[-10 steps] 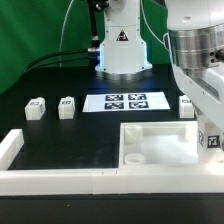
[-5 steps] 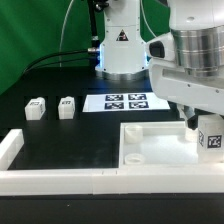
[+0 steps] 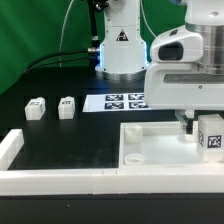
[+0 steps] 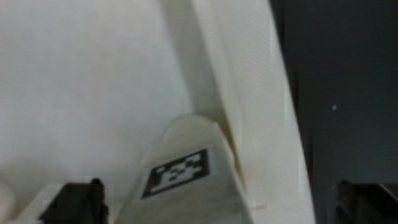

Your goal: Assemble one leg

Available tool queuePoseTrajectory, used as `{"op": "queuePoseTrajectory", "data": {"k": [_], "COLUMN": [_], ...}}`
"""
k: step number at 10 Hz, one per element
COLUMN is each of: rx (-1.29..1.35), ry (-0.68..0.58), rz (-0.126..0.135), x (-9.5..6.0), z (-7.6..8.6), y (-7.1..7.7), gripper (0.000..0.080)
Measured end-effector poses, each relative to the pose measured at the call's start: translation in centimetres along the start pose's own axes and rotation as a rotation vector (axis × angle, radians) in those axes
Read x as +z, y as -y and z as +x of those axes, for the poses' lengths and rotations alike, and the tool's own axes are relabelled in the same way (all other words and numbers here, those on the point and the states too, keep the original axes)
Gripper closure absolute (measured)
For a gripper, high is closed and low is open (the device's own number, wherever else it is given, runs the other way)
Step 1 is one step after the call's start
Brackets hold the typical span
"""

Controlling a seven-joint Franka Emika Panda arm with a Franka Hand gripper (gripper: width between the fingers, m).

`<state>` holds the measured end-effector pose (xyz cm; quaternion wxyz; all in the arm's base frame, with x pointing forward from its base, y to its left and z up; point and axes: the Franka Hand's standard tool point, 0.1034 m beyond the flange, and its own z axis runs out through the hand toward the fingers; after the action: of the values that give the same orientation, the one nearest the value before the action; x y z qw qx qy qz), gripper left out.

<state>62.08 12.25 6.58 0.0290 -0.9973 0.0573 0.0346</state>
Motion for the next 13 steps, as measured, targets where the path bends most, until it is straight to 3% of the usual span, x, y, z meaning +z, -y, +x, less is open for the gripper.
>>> {"op": "queuePoseTrajectory", "data": {"k": [4, 5, 6, 7, 8, 11, 13], "rx": [-0.082, -0.082, -0.082, -0.082, -0.081, -0.035, 0.105], "ry": [-0.002, -0.002, -0.002, -0.002, -0.003, -0.002, 0.001], "rz": [0.002, 0.002, 0.002, 0.002, 0.002, 0.004, 0.023], "x": [-0.02, -0.02, -0.02, -0.02, -0.02, -0.03, -0.08], "z": [0.14, 0.15, 0.15, 0.15, 0.16, 0.19, 0.30], "y": [-0.37, -0.38, -0.38, -0.39, -0.44, -0.49, -0.73], "gripper": [0.0150, 0.0241, 0.0241, 0.0429, 0.0508, 0.0508, 0.0508]}}
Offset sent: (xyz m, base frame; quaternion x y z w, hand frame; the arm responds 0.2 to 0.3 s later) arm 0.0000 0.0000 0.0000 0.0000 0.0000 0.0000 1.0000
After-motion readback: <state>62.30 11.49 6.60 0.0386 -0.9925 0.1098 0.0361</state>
